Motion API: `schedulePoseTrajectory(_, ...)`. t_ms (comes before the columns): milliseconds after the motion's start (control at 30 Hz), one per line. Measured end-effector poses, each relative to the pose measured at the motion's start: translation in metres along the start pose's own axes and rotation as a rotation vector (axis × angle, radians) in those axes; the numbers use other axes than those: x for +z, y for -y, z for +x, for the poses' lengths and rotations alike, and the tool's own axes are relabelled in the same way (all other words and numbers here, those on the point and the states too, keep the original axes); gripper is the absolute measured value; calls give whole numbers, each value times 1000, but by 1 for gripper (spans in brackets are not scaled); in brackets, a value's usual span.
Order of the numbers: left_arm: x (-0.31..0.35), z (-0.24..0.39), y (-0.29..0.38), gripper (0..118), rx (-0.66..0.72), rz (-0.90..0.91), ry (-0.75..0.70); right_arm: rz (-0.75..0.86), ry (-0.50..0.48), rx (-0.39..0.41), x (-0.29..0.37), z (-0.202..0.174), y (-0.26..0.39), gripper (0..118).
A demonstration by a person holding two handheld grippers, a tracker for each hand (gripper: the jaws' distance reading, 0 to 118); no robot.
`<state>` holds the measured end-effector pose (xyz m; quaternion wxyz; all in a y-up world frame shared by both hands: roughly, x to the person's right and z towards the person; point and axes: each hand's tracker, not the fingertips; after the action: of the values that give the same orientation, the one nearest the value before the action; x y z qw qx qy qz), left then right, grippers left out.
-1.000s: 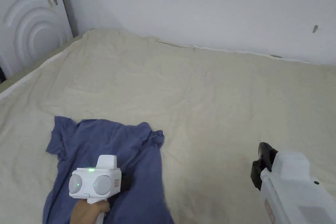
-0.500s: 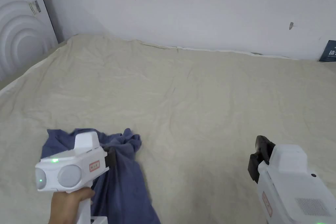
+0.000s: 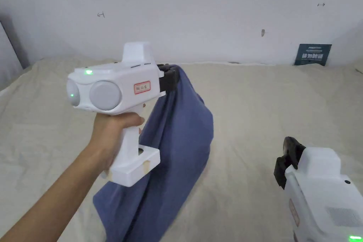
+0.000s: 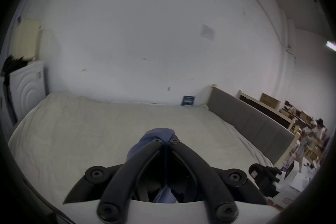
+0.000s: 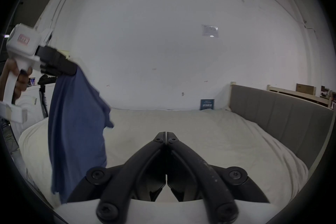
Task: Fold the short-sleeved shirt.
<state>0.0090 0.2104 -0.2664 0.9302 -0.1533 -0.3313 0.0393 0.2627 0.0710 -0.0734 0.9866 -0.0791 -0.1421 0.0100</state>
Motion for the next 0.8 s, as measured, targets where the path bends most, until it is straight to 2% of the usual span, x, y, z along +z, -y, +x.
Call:
schedulePoseTrajectory(133, -35, 45, 8, 1, -42, -69, 105, 5, 75, -4, 12, 29, 1, 1)
schedulePoseTrajectory(367, -92, 83, 116, 1, -34, -338, 218, -31, 155, -18, 21, 63, 13, 1)
schedulePoseTrajectory(533, -125, 89, 214, 1, -75, -581, 196, -60, 168, -24, 19, 70, 22, 1)
schedulePoseTrajectory(667, -144, 88, 281, 1, -117, -747, 122, -84, 161, -29, 17, 67, 29, 1)
schedulePoseTrajectory(733, -152, 86, 303, 1, -137, -806, 71, -97, 154, -22, 16, 64, 32, 1)
schedulePoseTrajectory(800, -152, 86, 312, 1, -146, -786, 43, -108, 148, -13, 15, 62, 34, 1)
